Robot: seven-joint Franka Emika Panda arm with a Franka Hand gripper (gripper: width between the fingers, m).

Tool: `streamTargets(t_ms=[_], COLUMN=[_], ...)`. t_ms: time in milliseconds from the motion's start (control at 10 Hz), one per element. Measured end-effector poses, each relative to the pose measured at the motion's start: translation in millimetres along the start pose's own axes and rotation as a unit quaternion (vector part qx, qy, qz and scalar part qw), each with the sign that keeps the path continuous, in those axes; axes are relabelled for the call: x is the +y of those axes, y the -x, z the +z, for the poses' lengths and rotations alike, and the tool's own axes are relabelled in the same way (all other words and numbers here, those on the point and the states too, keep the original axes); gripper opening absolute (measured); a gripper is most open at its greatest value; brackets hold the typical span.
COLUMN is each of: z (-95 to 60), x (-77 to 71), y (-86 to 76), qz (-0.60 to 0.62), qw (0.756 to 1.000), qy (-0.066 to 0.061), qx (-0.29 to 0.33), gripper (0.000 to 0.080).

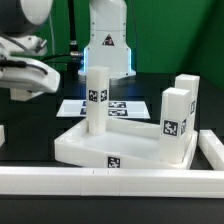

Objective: Assemble desk

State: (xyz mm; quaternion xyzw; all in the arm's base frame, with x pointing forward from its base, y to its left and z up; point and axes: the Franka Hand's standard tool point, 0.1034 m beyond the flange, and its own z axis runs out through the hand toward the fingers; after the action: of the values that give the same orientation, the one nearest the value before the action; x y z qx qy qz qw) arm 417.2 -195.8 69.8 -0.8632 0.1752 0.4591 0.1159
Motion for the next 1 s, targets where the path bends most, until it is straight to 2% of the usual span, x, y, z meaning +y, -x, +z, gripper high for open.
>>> streamTargets(t_ms=[300, 400, 500, 600, 800, 900, 1000], z=[-1.6, -1.0, -8.4, -21.6, -36.3, -43.2, -50.3], x=[1.1, 1.1, -7.2, -21.5, -42.5, -49.4, -49.5], y=[-6.4, -6.9, -6.4, -5.6, 8.1, 13.2, 4.1], qz=[-0.001, 0.002, 0.008, 0.002, 0.027, 0.033, 0.028], qw=[1.0, 1.0, 0.999, 0.997, 0.992, 0.991, 0.984], qy=[0.005, 0.002, 0.002, -0.007, -0.025, -0.027, -0.021], qx=[0.018, 0.017, 0.032, 0.077, 0.121, 0.13, 0.174], gripper=[0.0288, 0.0288, 0.0288, 0.0288, 0.0288, 0.0288, 0.0289])
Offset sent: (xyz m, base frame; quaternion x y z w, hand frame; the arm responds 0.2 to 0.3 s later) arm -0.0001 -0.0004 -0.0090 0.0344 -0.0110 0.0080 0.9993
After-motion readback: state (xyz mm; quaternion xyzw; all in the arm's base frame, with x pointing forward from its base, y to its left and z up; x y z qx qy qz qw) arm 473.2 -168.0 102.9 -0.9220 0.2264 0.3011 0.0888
